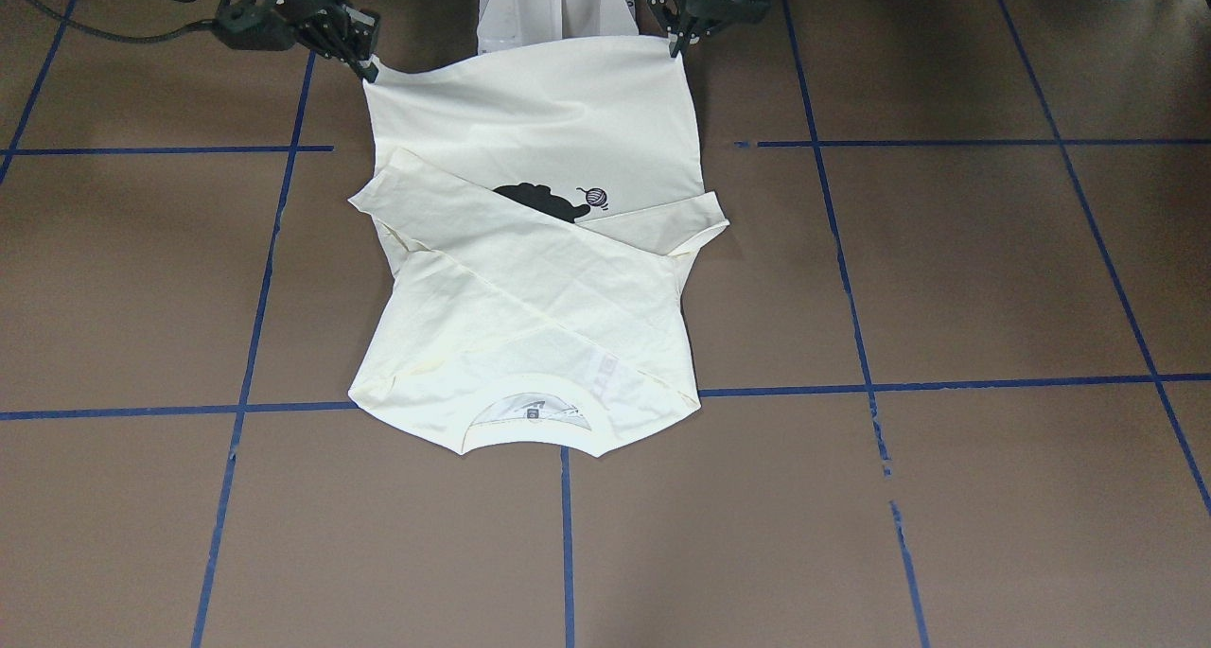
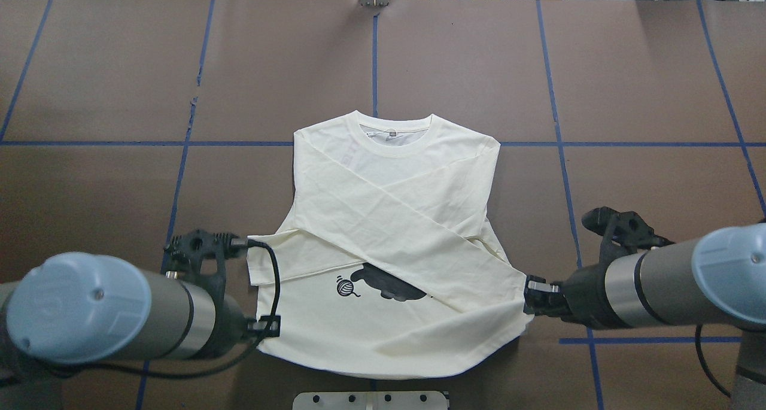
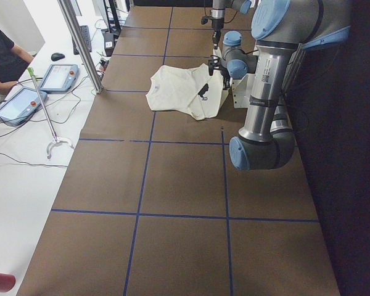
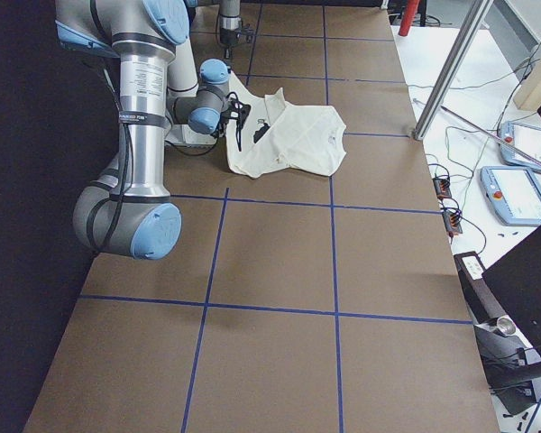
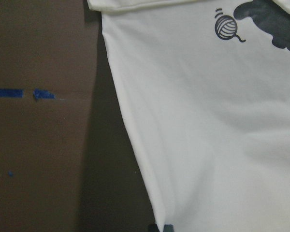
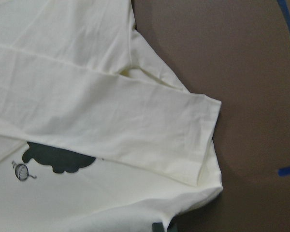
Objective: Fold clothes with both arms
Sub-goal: 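Lift the hem with both grippers and fold it toward the collar, then lower the hem near the collar and open both grippers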
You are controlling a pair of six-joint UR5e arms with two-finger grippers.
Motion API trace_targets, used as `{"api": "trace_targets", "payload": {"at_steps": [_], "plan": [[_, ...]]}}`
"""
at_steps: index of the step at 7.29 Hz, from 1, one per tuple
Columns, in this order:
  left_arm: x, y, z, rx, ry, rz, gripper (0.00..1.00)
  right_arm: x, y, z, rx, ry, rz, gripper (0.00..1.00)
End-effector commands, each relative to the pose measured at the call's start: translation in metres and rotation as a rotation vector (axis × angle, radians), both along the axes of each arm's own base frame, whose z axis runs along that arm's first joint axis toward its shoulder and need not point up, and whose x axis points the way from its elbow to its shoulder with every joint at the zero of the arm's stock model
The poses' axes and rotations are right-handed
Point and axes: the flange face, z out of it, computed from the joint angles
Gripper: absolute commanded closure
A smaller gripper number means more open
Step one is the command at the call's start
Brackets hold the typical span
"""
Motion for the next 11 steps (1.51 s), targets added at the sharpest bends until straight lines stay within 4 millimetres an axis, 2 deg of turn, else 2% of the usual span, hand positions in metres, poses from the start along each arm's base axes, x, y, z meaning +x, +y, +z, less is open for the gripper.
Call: {"api": "trace_targets", "payload": {"at_steps": [1,2,4,5,6,7,8,9,10,11], "plan": [[-0.016,-0.08,0.005,0.069,-0.029,-0.048,1.0,-0.022,-0.07,0.005,0.005,0.018,0.095,1.0],[-0.021,-0.094,0.009,0.083,-0.041,-0.062,1.0,-0.02,-0.09,0.015,0.038,0.046,0.106,1.0],[-0.024,-0.107,0.013,0.084,-0.052,-0.081,1.0,0.003,-0.126,0.03,0.036,0.069,0.134,1.0],[-0.026,-0.12,0.007,0.09,-0.041,-0.104,1.0,0.019,-0.147,0.026,0.048,0.052,0.131,1.0],[-0.02,-0.139,0.003,0.084,-0.046,-0.123,1.0,0.033,-0.171,0.032,0.025,0.052,0.144,1.0],[-0.017,-0.172,0.0,0.093,-0.05,-0.154,1.0,0.027,-0.2,0.023,0.032,0.048,0.162,1.0],[-0.013,-0.211,0.01,0.084,-0.049,-0.184,1.0,0.016,-0.228,0.012,0.033,0.047,0.181,1.0],[-0.003,-0.258,0.029,0.108,-0.059,-0.203,1.0,0.008,-0.259,0.012,0.023,0.062,0.203,1.0],[0.005,-0.291,0.06,0.13,-0.055,-0.22,1.0,0.006,-0.286,0.027,0.026,0.101,0.204,1.0],[0.02,-0.309,0.091,0.141,-0.046,-0.226,1.0,0.001,-0.305,0.05,0.015,0.144,0.197,1.0]]}}
